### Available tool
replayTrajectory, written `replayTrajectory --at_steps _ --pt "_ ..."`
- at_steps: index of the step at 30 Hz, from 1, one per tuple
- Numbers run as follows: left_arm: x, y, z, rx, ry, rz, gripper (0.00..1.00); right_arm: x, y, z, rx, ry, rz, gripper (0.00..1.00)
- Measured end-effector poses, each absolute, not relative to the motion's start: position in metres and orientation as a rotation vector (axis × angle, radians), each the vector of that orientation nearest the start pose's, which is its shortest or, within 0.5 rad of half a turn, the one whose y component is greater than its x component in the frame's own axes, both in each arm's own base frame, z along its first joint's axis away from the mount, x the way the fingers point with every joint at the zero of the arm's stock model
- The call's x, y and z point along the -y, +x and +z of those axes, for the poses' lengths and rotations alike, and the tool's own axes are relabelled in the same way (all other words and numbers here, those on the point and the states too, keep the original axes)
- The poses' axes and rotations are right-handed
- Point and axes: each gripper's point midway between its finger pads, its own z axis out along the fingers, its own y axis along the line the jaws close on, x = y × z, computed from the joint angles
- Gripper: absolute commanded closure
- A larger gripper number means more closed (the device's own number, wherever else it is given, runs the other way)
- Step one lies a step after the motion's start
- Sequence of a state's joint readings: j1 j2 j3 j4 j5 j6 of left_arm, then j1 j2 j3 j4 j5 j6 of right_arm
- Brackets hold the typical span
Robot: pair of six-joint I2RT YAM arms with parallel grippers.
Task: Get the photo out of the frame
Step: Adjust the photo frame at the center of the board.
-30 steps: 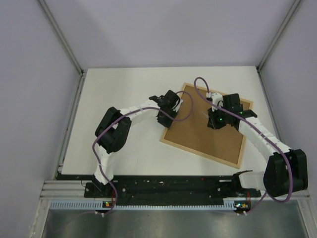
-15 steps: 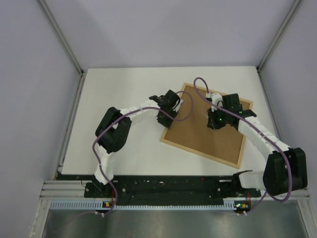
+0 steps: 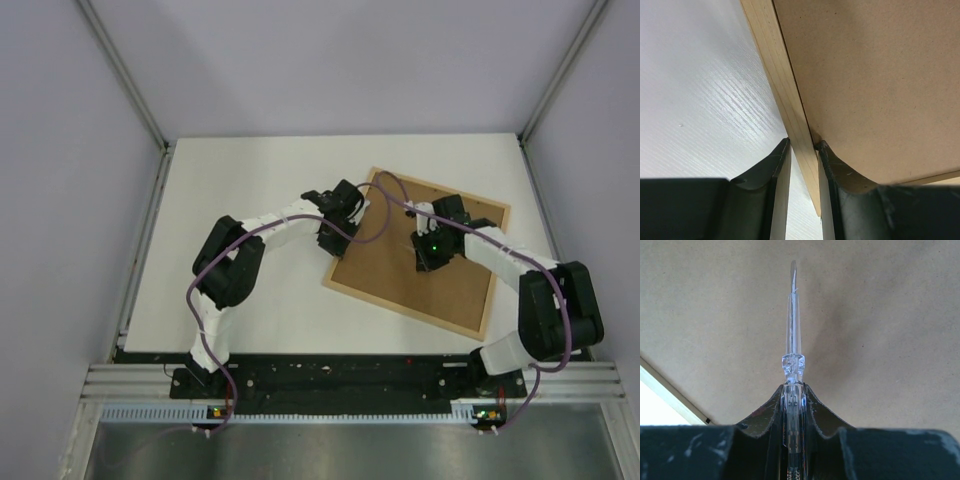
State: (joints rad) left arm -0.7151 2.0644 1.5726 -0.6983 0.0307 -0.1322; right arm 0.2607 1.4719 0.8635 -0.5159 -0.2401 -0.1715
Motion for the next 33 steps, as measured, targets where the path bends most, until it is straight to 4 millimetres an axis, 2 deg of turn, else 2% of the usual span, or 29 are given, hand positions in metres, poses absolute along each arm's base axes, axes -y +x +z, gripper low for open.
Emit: replayTrajectory --at_steps 13,33 --pt "0.301 0.322 0.036 -2.693 0.825 -0.296 1.0 -0.108 0.279 0.032 -2.65 -0.664 0.293 1.0" --pt "0.299 0.324 0.038 -2.719 0.787 -0.38 1.0 -0.109 0.282 0.028 -2.641 -0.687 0.244 1.0"
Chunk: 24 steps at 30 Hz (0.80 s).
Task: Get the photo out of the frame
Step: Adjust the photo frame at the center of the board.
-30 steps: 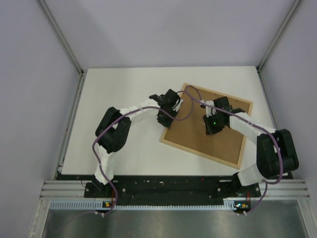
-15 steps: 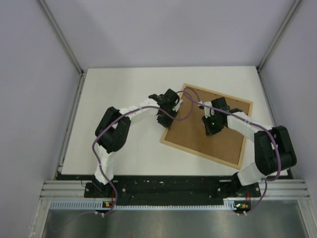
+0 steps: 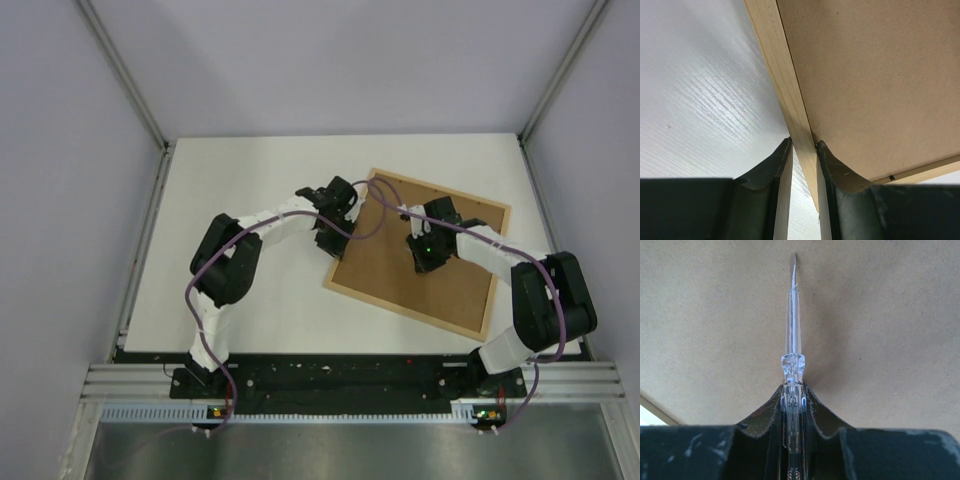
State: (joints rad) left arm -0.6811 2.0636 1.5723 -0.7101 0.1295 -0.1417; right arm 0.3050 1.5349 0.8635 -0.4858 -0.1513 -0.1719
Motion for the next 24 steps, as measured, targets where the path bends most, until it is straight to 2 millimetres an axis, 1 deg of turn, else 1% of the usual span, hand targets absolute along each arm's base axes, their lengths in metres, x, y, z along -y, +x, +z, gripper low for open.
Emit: replayTrajectory --at_steps 17,19,20,23,24 --pt "0.2953 0.3256 0.0356 -2.766 0.688 -0.534 1.0 -0.1116 0.283 0.0252 -2.64 -0.699 0.237 1.0" --pt "0.2952 0.3257 0.0357 -2.767 0.686 -0.538 0.88 -0.1118 0.283 0.0252 -2.64 -0.7 0.237 1.0" --pt "0.2952 0.3256 0.0357 -2.767 0.686 -0.539 0.84 -0.1118 0.2829 0.0252 -2.64 -0.7 0.238 1.0" --pt "0.2947 0.326 0.0358 -2.767 0.684 -0.537 0.74 -0.1119 0.2829 0.0252 -2.64 -0.7 0.238 1.0" --pt "0.2944 0.3264 0.0366 -2.766 0.682 -0.539 0.74 -0.1119 0.283 0.0253 -2.64 -0.7 0.238 1.0"
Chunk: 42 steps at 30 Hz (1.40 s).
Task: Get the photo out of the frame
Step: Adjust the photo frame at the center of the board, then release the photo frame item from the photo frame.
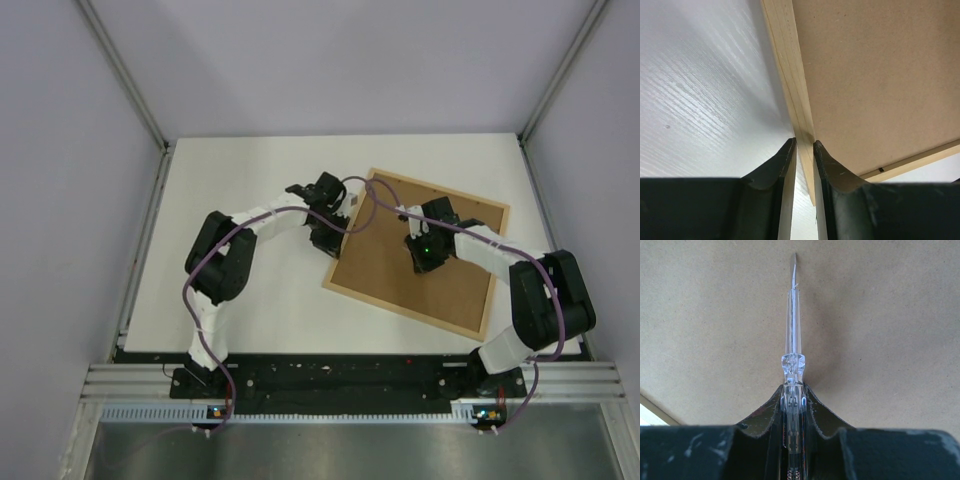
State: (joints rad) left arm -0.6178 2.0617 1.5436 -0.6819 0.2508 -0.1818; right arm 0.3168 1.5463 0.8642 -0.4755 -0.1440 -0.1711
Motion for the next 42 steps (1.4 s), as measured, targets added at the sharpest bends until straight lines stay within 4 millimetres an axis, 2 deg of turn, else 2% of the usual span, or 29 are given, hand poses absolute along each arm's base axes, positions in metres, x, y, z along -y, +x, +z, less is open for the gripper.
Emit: replayTrajectory --at_steps 3,10,14,18,25,31,35,42 --pt "0.295 0.329 0.044 -2.753 0.676 -0.56 0.73 -0.112 0.283 0.025 -2.639 -0.7 0.24 1.0" --pt "0.313 0.353 0.095 -2.598 0.663 -0.68 0.7 -0.113 0.283 0.026 -2.64 -0.701 0.244 1.0" --pt "0.317 0.363 0.106 -2.555 0.658 -0.696 0.68 -0.118 0.282 0.028 -2.635 -0.708 0.282 1.0" --pt "0.32 0.369 0.099 -2.562 0.655 -0.691 0.69 -0.124 0.284 0.037 -2.631 -0.714 0.322 1.0" --pt "0.322 0.372 0.071 -2.613 0.69 -0.653 0.57 -0.142 0.323 0.063 -2.55 -0.713 0.339 1.0" --pt "0.326 0.38 0.068 -2.608 0.698 -0.628 0.56 -0.155 0.339 0.054 -2.567 -0.729 0.358 1.0" --pt "0.327 0.383 0.067 -2.609 0.7 -0.609 0.54 -0.158 0.337 0.045 -2.599 -0.715 0.379 1.0" --pt "0.322 0.385 0.065 -2.611 0.702 -0.547 0.52 -0.163 0.338 0.046 -2.593 -0.694 0.415 1.0"
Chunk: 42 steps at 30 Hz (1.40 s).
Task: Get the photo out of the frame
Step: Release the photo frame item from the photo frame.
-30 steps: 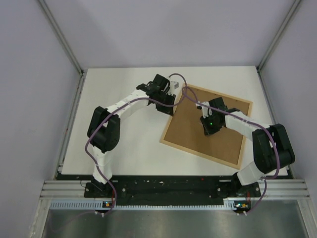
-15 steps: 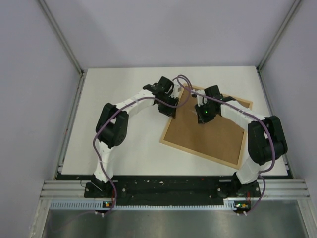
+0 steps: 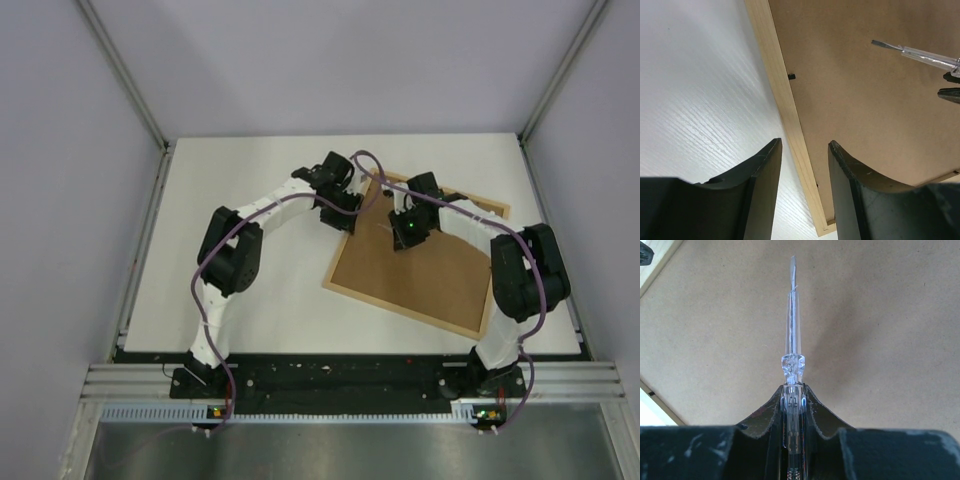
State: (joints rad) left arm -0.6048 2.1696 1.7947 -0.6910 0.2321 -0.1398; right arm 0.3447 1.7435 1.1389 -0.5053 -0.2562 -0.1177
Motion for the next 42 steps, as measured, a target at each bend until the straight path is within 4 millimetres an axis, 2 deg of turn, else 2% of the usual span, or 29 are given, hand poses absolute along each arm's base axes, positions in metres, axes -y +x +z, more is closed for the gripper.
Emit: replayTrajectory --at_steps 5,17,28,30,33,37,42 --pt "0.326 0.395 0.066 -2.591 0.693 -0.514 0.52 -0.168 0.339 0.047 -2.581 -0.689 0.439 1.0" --pt "0.336 0.408 0.04 -2.593 0.675 -0.523 0.51 -0.182 0.337 0.041 -2.569 -0.731 0.502 1.0" --pt "0.338 0.42 0.043 -2.556 0.657 -0.5 0.52 -0.186 0.341 0.039 -2.537 -0.736 0.521 1.0" --pt "0.338 0.422 0.044 -2.553 0.652 -0.491 0.55 -0.188 0.342 0.038 -2.527 -0.75 0.53 1.0" --pt "0.338 0.424 0.043 -2.555 0.637 -0.492 0.67 -0.191 0.341 0.033 -2.525 -0.78 0.56 1.0" --pt "0.332 0.429 0.042 -2.568 0.599 -0.503 0.68 -0.199 0.345 0.032 -2.508 -0.811 0.607 1.0" --pt "0.324 0.433 0.039 -2.581 0.556 -0.598 0.68 -0.209 0.356 0.033 -2.48 -0.835 0.647 1.0"
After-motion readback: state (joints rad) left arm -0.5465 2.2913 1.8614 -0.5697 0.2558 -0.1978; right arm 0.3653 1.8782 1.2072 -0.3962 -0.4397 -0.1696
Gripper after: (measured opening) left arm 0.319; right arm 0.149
